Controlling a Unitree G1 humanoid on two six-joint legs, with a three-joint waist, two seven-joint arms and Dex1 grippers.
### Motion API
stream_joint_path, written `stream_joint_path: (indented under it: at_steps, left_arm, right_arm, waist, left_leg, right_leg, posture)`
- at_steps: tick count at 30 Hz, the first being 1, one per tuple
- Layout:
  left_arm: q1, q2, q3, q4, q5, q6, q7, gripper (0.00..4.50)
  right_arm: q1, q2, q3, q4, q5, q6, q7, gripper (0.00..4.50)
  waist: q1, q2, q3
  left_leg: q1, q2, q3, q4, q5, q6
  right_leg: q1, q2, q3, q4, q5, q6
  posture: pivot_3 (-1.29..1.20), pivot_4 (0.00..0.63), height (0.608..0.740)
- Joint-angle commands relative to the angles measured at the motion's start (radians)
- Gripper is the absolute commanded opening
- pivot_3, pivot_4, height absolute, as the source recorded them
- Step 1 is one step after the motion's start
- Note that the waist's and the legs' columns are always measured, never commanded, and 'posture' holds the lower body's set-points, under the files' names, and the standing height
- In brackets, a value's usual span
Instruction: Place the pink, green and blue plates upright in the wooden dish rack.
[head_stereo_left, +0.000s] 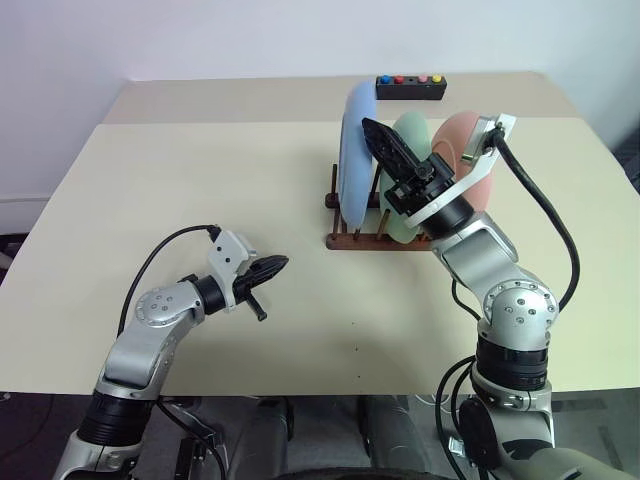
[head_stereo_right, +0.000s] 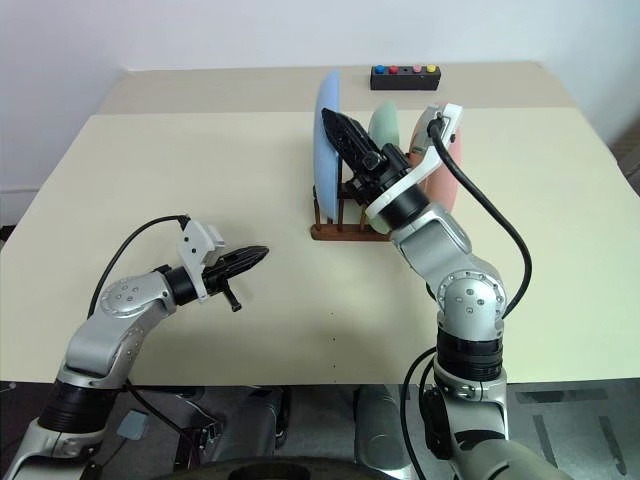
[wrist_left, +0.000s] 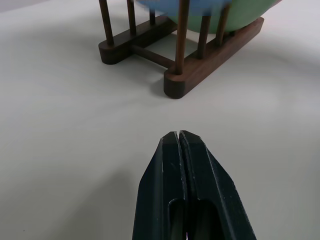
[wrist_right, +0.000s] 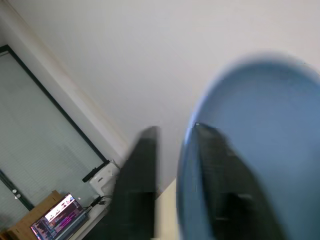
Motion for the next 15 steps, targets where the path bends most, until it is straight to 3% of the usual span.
stream_joint_path:
  at_steps: [1, 2, 11, 15]
  left_arm:
    - [-0.001, 0.001, 0.011, -0.02, -0.001, -0.018, -0.001, 0.0]
    - [-0.002, 0.001, 0.011, -0.02, -0.001, -0.017, 0.0, 0.0]
    - [-0.003, -0.005, 0.007, -0.023, -0.003, -0.015, 0.0, 0.0]
    - [-0.003, -0.013, 0.016, -0.024, -0.013, -0.033, -0.005, 0.0]
  right_arm:
    - [-0.005, -0.001, 0.001, -0.035, 0.005, 0.0, 0.009, 3.02]
    - [-0.006, -0.004, 0.003, -0.038, 0.0, -0.001, 0.014, 3.56]
    - [-0.018, -0.028, 0.011, -0.051, -0.06, -0.015, 0.06, 3.56]
    - [-0.048, -0.123, 0.046, -0.095, -0.136, 0.003, 0.165, 3.56]
  waist:
    - [0.0, 0.0, 0.0]
    - [0.0, 0.0, 0.0]
    - [0.0, 0.0, 0.0]
    - [0.001, 0.0, 0.0]
  left_leg:
    - [0.0, 0.0, 0.0, 0.0, 0.0, 0.0]
    - [0.0, 0.0, 0.0, 0.0, 0.0, 0.0]
    - [0.0, 0.0, 0.0, 0.0, 0.0, 0.0]
    - [0.0, 0.0, 0.0, 0.0, 0.0, 0.0]
  right_leg:
    - [0.0, 0.0, 0.0, 0.0, 0.0, 0.0]
    - [0.0, 0.0, 0.0, 0.0, 0.0, 0.0]
    - [0.0, 0.0, 0.0, 0.0, 0.0, 0.0]
    - [0.0, 0.0, 0.0, 0.0, 0.0, 0.0]
  posture:
    - [0.0, 0.15, 0.734]
    - [0.0, 0.15, 0.734]
    - [0.0, 0.15, 0.734]
    - [0.0, 0.15, 0.734]
